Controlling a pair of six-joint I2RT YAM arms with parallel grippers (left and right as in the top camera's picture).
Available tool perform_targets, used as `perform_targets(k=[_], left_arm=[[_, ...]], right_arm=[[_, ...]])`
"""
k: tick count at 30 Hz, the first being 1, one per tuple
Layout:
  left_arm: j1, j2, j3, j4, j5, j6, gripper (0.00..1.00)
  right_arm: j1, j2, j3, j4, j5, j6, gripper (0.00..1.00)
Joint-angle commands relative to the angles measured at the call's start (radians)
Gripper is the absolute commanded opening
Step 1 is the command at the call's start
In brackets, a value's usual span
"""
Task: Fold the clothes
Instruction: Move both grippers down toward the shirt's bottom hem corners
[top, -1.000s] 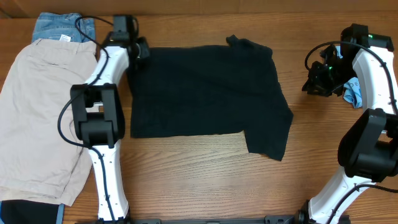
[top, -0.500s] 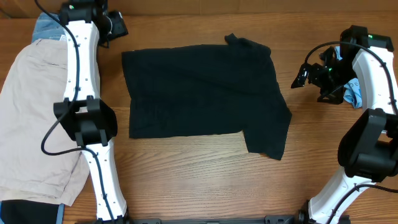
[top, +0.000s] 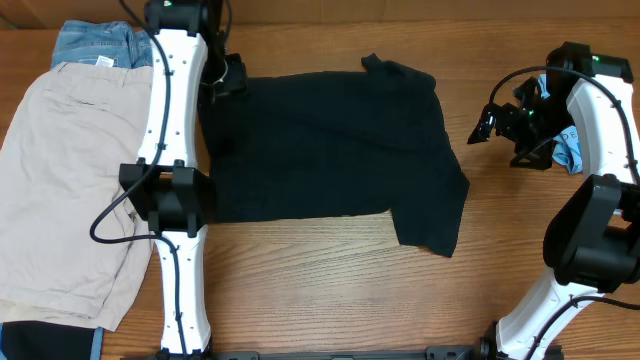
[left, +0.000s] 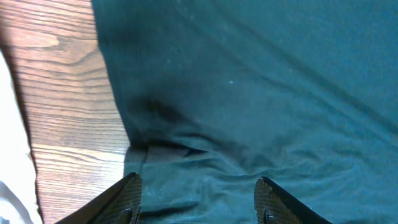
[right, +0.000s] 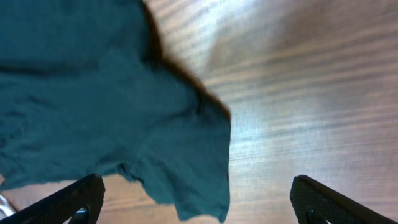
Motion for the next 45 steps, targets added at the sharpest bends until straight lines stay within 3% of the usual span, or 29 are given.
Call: perform_targets(k=[1, 8, 12, 18, 25, 31, 35, 40, 45], left_arm=[[-0.017, 0.003, -0.013, -0.003, 0.011, 0.020, 0.61], [-0.063, -0.008, -0.134, -0.003, 0.075, 0.020, 0.59], [-0.089, -0.063, -0.329, -0.004, 0.033, 0.037, 0.57], [-0.108, -0.181, -0.567, -0.004, -0.029, 0.034, 0.56], [-0.130, -0.397, -0.805, 0.032, -0.073, -0.023, 0.56], [-0.150, -0.669, -1.109, 0.275, -0.079, -0.070, 0.57], [-0.145, -0.833, -1.364, 0.514, -0.074, -0.145, 0.64], [-0.143, -0.861, -1.572, 0.769, -0.038, -0.150, 0.63], [-0.116, -0.825, -1.676, 0.913, -0.035, -0.193, 0.63]], right_arm=[[0.003, 0.005, 0.018, -0.045, -0.006, -0.002, 1.00], [0.003, -0.012, 0.016, -0.177, 0.025, -0.002, 1.00], [0.006, -0.100, -0.030, -0.176, 0.034, -0.002, 1.00], [0.006, -0.251, -0.141, -0.135, 0.037, -0.002, 1.00], [0.006, -0.480, -0.361, 0.036, 0.036, 0.059, 1.00], [0.006, -0.624, -0.544, 0.177, 0.036, 0.145, 1.00], [0.008, -0.642, -0.661, 0.280, -0.021, 0.151, 1.00], [0.016, -0.641, -0.789, 0.430, -0.025, 0.201, 1.00], [0.016, -0.640, -0.861, 0.505, -0.036, 0.201, 1.00]])
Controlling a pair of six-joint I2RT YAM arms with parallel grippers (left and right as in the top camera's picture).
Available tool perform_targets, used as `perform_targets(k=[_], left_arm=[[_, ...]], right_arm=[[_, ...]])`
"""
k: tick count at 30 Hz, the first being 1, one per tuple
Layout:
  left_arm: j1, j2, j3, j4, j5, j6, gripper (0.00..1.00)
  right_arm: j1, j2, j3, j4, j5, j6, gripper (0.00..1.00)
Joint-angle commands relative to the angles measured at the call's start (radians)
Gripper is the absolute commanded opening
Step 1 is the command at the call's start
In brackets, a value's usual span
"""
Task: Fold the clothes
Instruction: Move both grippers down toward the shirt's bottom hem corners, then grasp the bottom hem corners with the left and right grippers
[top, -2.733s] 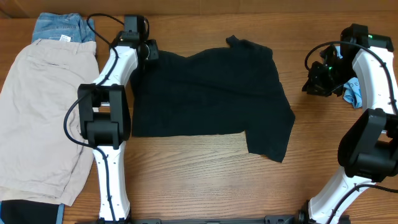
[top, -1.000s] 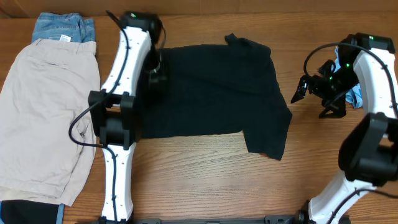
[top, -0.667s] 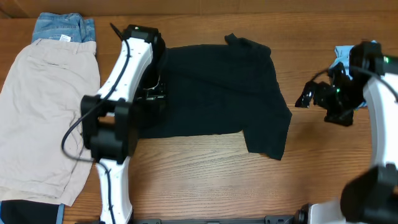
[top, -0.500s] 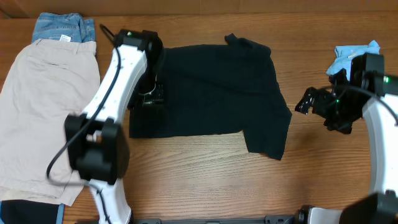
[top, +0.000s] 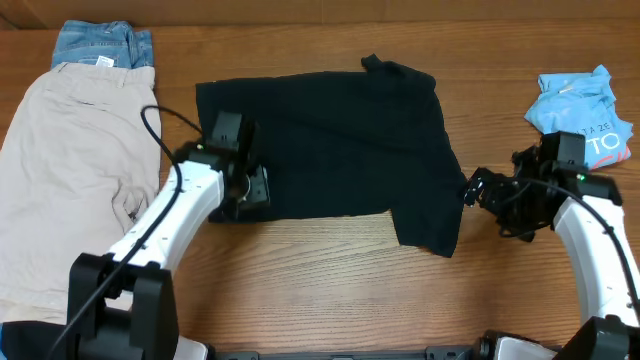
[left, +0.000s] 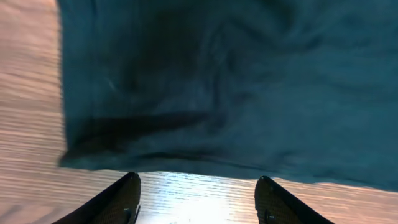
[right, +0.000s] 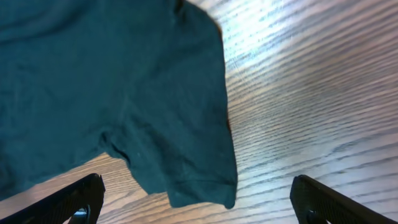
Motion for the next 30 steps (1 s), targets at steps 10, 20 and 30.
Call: perform_targets(k=[10, 20, 30], left_arm=[[0.120, 0.050, -0.121, 0.091, 0.009, -0.150, 0.64], [0.136, 0.058, -0.149, 0.108, 0.025, -0.259, 0.61], [0.136, 0.059, -0.186, 0.165, 0.026, -0.259, 0.04]], right_arm=[[0.003, 0.007, -0.049, 0.052, -0.016, 0.021, 1.00], [0.003, 0.007, -0.049, 0.052, -0.016, 0.021, 1.00], [0.003, 0.007, -0.049, 0.044, -0.016, 0.022, 1.00]])
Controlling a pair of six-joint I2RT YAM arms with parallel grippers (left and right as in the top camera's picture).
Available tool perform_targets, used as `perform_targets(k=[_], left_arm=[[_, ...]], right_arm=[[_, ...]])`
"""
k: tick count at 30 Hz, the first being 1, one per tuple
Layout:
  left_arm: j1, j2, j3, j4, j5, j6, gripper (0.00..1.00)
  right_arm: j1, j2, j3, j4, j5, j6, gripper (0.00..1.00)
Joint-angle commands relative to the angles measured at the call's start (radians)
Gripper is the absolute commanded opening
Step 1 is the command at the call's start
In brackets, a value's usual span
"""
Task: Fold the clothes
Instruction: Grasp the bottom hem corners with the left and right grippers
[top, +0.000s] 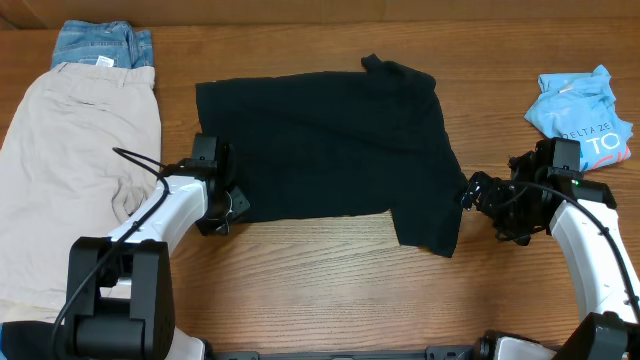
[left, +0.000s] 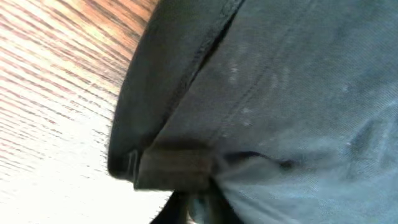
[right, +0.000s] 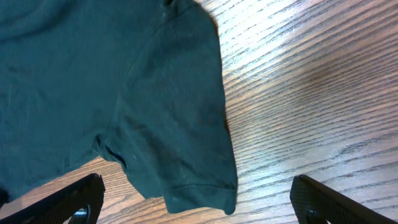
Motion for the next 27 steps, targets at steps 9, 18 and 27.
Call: perform_targets(k=[9, 18, 27], left_arm=[[0.067, -0.098, -0.010, -0.107, 0.008, -0.044, 0.04], [0.129, -0.189, -0.010, -0.122, -0.004, 0.005, 0.04], [0.128, -0.189, -0.010, -0.199, -0.015, 0.013, 0.04]], right_arm=[[0.004, 0.004, -0.005, -0.012, -0.010, 0.005, 1.00], [0.004, 0.006, -0.049, -0.043, -0.009, 0.028, 1.00], [0.062, 0.018, -0.143, 0.035, -0.066, 0.023, 0.99]])
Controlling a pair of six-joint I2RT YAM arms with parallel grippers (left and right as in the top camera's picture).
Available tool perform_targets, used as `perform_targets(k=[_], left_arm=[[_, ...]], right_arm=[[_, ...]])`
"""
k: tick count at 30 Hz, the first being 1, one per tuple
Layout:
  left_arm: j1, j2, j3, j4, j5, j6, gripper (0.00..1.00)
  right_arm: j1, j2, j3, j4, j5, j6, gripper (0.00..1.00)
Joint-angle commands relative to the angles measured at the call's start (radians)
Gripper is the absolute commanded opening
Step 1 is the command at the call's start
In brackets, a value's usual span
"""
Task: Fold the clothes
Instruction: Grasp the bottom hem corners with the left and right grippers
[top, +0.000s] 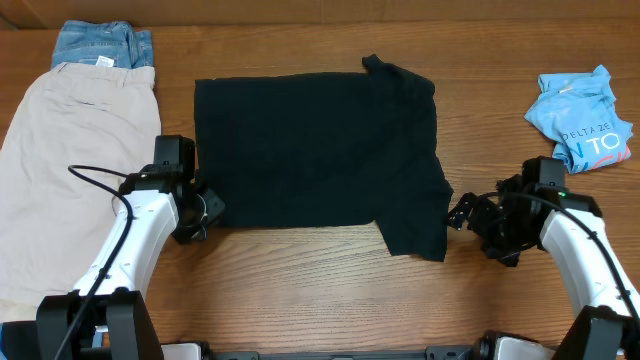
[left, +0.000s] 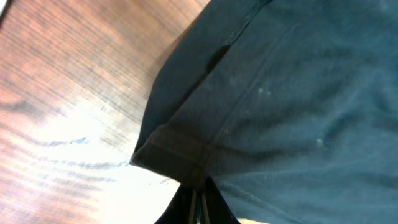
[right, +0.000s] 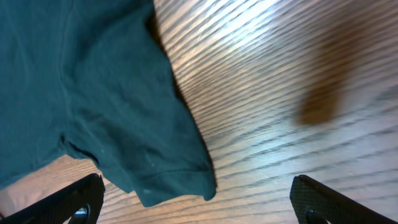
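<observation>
A black T-shirt (top: 310, 150) lies spread flat on the wooden table, with one sleeve (top: 415, 235) hanging toward the front right. My left gripper (top: 205, 210) is shut on the hem at the shirt's front-left corner; the left wrist view shows the closed fingers (left: 198, 202) pinching the hem fold (left: 180, 152). My right gripper (top: 462, 215) stands open just right of the sleeve. In the right wrist view its wide-spread fingers (right: 199, 202) frame the sleeve end (right: 155, 168) and bare wood, holding nothing.
Beige shorts (top: 70, 170) lie along the left side, with folded jeans (top: 100, 45) behind them. A light blue printed garment (top: 585, 125) sits at the back right. A dark item (top: 50, 340) shows at the front-left corner.
My left gripper, still shut on the hem corner, has shifted left, and the shirt has moved left with it and lies flatter. The right gripper has moved a little left and nearer the sleeve end.
My left gripper was open at the shirt's back-left corner and my right was raised near the blue garment. Then the left hung open over the front-left hem, the right open beside the sleeve. The left then shut on the hem corner, which now sits farther left.
</observation>
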Motion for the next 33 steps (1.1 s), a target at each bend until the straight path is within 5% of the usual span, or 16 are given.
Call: perform_targets(k=[1, 11, 14, 23, 26, 29, 33], left_arm=[[0.000, -0.006, -0.004, -0.049, -0.042, 0.023, 0.04], [0.000, -0.006, -0.004, -0.096, -0.106, 0.024, 0.04], [0.000, -0.006, -0.004, -0.088, -0.106, 0.024, 0.04], [0.000, -0.006, -0.004, -0.087, -0.106, 0.024, 0.04], [0.000, -0.006, -0.004, -0.085, -0.106, 0.024, 0.05], [0.000, -0.006, -0.004, -0.084, -0.106, 0.024, 0.05], [0.000, -0.006, -0.004, -0.079, -0.106, 0.037, 0.04]], right_arm=[[0.050, 0.020, -0.022, 0.042, -0.028, 0.002, 0.99], [0.142, 0.150, -0.022, 0.211, 0.006, 0.010, 0.85], [0.143, 0.199, -0.022, 0.241, 0.006, 0.002, 0.70], [0.259, 0.244, -0.022, 0.247, 0.007, 0.004, 0.65], [0.285, 0.244, -0.022, 0.262, 0.022, 0.007, 0.44], [0.285, 0.244, -0.022, 0.265, 0.100, 0.057, 0.04], [0.273, 0.243, -0.013, 0.272, 0.144, 0.074, 0.04]])
